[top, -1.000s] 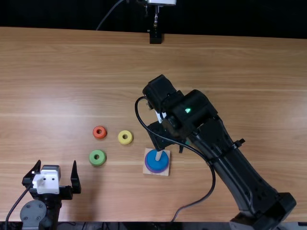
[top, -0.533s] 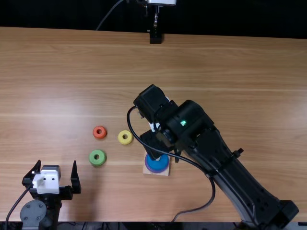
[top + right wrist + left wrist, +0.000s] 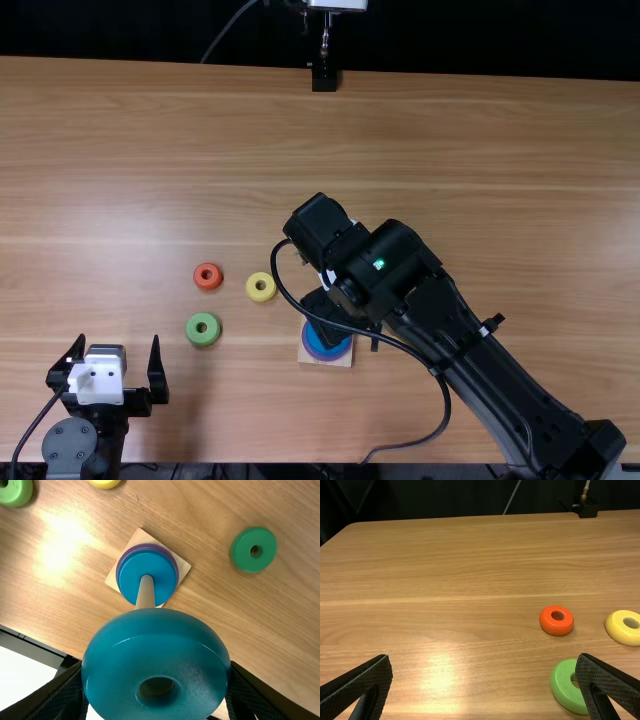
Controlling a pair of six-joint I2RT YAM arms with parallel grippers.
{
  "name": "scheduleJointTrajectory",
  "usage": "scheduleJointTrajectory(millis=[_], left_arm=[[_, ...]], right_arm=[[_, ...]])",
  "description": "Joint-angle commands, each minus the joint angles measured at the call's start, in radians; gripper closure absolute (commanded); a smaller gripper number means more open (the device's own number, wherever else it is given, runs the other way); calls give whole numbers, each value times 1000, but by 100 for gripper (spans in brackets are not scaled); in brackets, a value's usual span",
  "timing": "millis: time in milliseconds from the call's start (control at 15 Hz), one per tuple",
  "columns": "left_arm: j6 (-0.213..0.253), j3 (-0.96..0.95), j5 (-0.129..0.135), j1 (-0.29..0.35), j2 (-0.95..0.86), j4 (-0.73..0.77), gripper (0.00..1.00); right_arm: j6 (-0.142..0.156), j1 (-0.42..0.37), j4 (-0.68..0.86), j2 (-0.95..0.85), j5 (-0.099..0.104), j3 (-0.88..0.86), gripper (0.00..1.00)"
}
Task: Build the Hanoi tower: stack the rings onto the peg from bottom to top in this color order: purple, dark blue, light blue, dark green, light green, yellow, orange.
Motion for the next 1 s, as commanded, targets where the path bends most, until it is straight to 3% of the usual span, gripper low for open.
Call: scheduleJointTrajectory(millis=[0,933], left_arm=[[2,-107,-3,8,-11,-66,0],[2,-107,-3,8,-11,-66,0]], right_arm=[[5,16,0,-40,5,0,100],[7,17,59,-26,5,2,100]])
